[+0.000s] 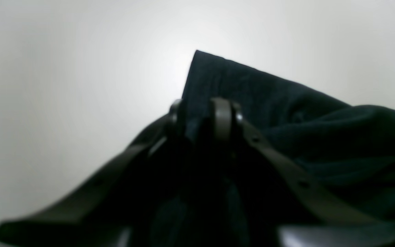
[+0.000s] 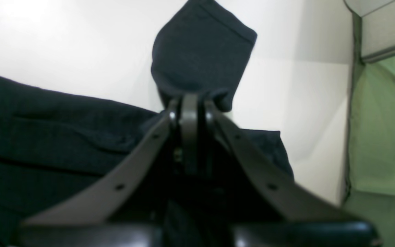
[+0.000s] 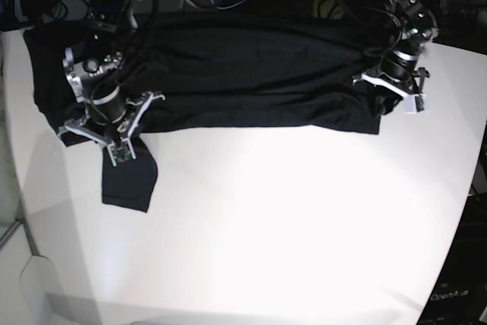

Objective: Fold the T-shirt properly
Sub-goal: 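Fold the held sleeve back over the strip with the right gripper, then drag the sleeve across the strip toward the left gripper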

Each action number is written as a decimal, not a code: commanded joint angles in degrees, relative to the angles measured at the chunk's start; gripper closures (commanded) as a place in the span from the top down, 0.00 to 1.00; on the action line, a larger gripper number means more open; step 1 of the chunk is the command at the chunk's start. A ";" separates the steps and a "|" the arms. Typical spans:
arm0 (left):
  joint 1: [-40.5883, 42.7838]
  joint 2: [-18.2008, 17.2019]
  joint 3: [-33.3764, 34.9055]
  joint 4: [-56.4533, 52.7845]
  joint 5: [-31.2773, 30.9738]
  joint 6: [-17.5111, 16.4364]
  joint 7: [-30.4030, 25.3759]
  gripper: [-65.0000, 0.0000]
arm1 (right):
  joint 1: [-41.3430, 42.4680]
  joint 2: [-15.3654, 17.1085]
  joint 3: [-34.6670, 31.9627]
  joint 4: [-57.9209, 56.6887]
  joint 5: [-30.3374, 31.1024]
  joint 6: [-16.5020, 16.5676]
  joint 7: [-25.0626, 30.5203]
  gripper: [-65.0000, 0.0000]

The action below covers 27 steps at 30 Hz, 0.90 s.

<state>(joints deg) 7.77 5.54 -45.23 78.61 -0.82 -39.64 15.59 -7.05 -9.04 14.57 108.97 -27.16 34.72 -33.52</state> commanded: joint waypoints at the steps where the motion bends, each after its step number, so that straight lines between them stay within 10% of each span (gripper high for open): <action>1: -0.43 0.04 -0.09 1.70 -1.25 -0.36 -1.31 0.20 | 0.50 0.04 -0.19 1.14 0.65 -0.30 1.12 0.00; 27: -1.57 1.80 -1.23 7.41 -12.15 -0.36 -1.31 0.20 | -8.38 0.04 -7.67 2.64 0.83 -0.30 1.65 0.00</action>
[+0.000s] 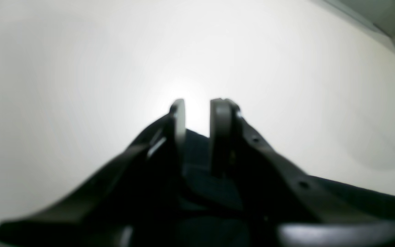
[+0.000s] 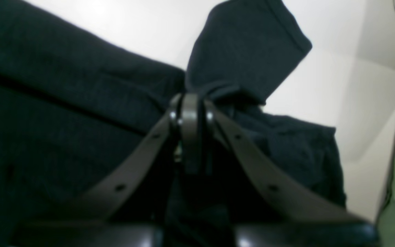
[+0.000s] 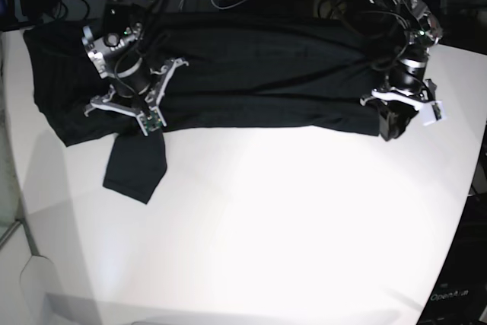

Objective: Fold the T-shirt properly
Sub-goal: 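Drag the sleeve across the strip toward the left gripper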

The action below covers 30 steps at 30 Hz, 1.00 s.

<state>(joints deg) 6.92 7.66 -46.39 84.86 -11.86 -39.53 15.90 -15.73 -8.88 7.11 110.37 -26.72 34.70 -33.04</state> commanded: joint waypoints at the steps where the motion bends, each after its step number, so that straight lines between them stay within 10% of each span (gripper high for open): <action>1: -0.72 -0.23 0.02 1.16 -1.11 -0.47 -1.62 0.20 | -0.14 -0.12 -0.56 1.24 0.65 -0.28 1.17 0.00; 30: -0.98 1.34 1.60 0.55 -0.58 -0.47 -1.62 0.20 | -12.36 -0.12 -11.91 0.80 8.92 -0.28 0.90 0.00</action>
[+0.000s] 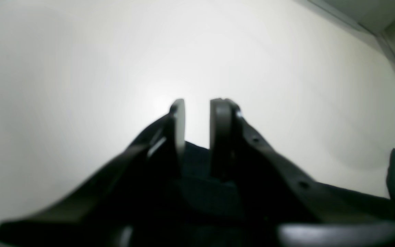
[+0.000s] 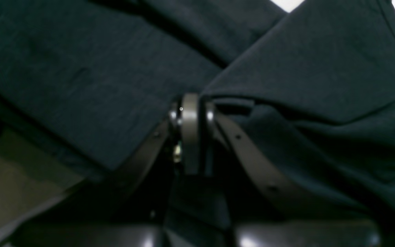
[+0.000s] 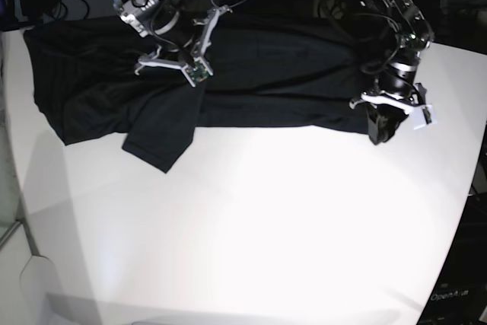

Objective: Fold the T-shirt properly
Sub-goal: 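Drag the sleeve across the strip toward the left gripper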

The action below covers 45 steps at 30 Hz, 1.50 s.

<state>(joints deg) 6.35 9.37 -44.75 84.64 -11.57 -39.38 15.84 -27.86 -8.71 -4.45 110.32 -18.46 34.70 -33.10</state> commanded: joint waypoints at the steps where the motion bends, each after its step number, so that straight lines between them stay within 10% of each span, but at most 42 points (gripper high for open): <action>1: -0.33 -0.37 0.05 0.77 -0.87 -0.62 -1.55 0.20 | -0.23 -0.29 -0.87 0.84 0.66 -0.28 0.88 0.00; 10: -0.15 -0.37 0.05 0.77 -0.87 -0.62 -1.55 0.20 | -2.17 1.28 -6.50 0.23 0.57 -0.28 0.79 0.00; 18: -0.06 -0.37 0.05 -0.90 -0.87 -0.62 -1.55 0.20 | -0.32 -0.29 1.33 -0.56 0.57 -0.63 0.71 0.00; 29: 0.11 -0.37 0.05 -1.26 -0.87 -0.62 -1.55 0.20 | -0.41 -0.29 3.96 -0.56 0.57 -0.63 0.71 0.25; 45: -0.15 -0.37 0.05 -1.26 -0.87 -0.62 -1.55 0.20 | 4.43 -0.29 8.80 0.31 5.84 -0.63 1.32 0.27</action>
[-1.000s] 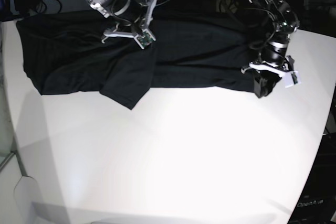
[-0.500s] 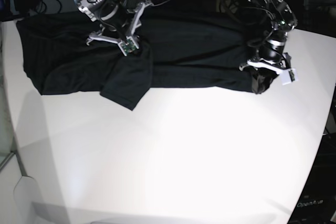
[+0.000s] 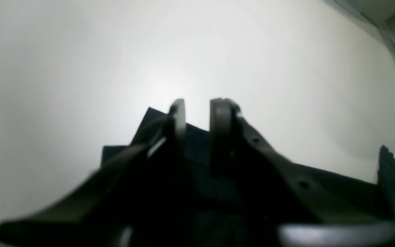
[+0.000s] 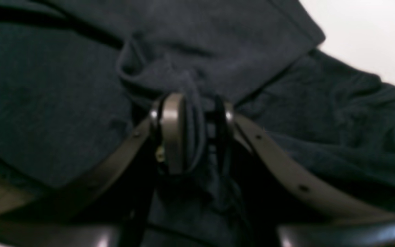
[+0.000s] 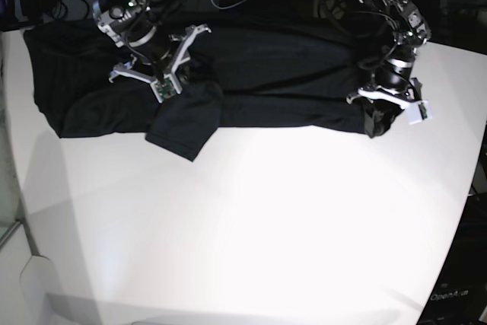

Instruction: Fold the T-shirt properly

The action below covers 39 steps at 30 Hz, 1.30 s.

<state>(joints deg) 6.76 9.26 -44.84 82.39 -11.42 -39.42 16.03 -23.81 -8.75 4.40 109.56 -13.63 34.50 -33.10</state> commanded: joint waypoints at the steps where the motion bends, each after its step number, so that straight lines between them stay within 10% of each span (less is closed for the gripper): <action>1: -0.57 -0.26 0.14 0.99 -1.02 -0.58 -1.75 0.20 | 1.35 -0.25 -0.05 1.08 1.28 -0.44 1.15 0.27; 14: -0.57 -0.26 -0.04 0.99 -1.02 -0.58 -1.75 0.20 | 17.26 -0.25 3.73 -5.69 1.19 -0.44 -6.06 0.27; 39: -0.13 -0.26 0.05 0.99 -1.02 -0.58 -1.75 0.20 | 29.66 3.70 15.16 -28.37 1.10 -0.52 -1.05 0.27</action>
<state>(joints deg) 7.01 9.23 -44.93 82.39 -11.42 -39.35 15.97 5.08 -4.89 19.66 80.49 -13.02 34.20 -34.65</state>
